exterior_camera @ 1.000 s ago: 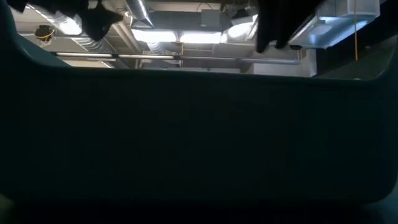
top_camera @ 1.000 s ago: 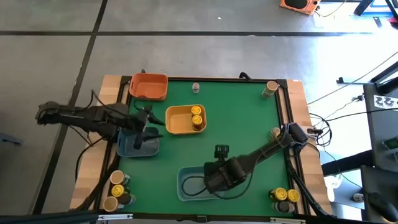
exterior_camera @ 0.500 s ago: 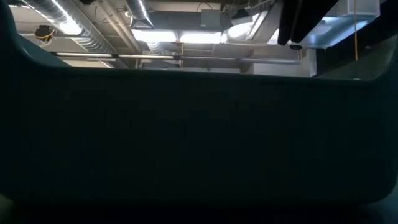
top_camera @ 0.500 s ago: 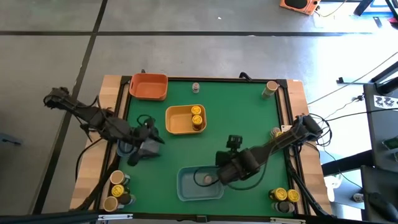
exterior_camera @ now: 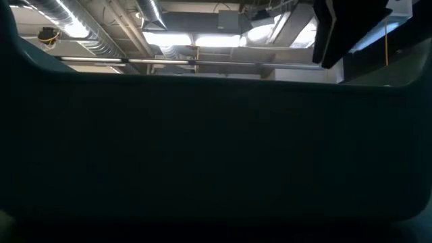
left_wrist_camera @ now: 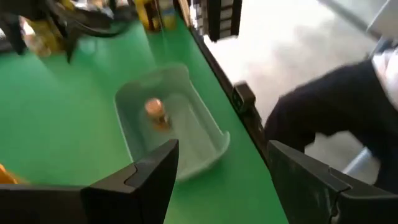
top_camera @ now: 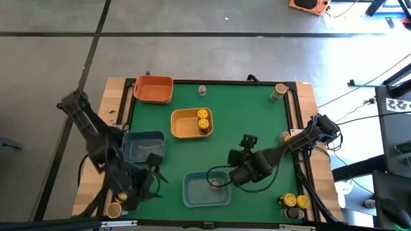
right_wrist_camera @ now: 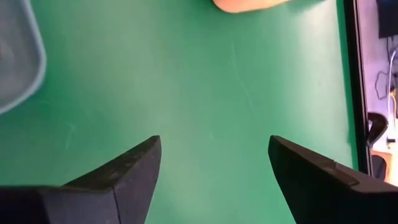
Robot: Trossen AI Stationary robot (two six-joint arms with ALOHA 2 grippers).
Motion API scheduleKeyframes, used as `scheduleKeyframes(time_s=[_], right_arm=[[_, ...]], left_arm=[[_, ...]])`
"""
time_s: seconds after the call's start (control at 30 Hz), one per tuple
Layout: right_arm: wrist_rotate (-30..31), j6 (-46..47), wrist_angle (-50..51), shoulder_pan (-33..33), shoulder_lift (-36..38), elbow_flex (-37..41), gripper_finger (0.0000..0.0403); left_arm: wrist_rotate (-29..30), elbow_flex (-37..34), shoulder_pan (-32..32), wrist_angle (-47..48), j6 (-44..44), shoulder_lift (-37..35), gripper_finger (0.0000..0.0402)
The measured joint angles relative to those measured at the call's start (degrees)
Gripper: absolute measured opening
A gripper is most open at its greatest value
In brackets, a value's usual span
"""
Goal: Sort spices by type
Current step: Put the black seasoning bottle into the blue bin
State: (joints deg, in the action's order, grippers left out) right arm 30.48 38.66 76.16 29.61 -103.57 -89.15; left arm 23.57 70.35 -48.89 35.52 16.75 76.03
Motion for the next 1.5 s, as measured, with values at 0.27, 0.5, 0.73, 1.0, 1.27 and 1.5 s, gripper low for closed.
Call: scheduleKeyframes(time_s=[0.27,0.5,0.73,1.0,1.27,1.5], right_arm=[[0.0,1.8,0.2,0.0,0.0,0.8,0.0296],[0.0,1.8,0.1,0.0,0.0,0.8,0.0296],[0.0,1.8,-0.2,0.0,0.0,0.8,0.0296],[-1.2,2.0,-0.6,0.0,0.0,0.8,0.0296],[-1.5,1.6,-1.5,0.0,0.0,0.8,0.0296],[-1.5,1.6,-2.0,0.0,0.0,0.8,0.0296]], left_arm=[[-0.9,12.6,-5.5,18.9,19.3,12.7,0.0241],[-7.8,13.2,-10.0,22.1,39.3,16.5,0.0241],[-11.7,13.2,-15.1,24.4,50.9,19.8,0.0241],[-13.2,13.2,-18.6,30.6,52.9,24.0,0.0241],[-13.6,13.2,-19.3,35.7,53.5,24.3,0.0241],[-13.6,10.3,-19.7,32.9,53.3,23.9,0.0241]])
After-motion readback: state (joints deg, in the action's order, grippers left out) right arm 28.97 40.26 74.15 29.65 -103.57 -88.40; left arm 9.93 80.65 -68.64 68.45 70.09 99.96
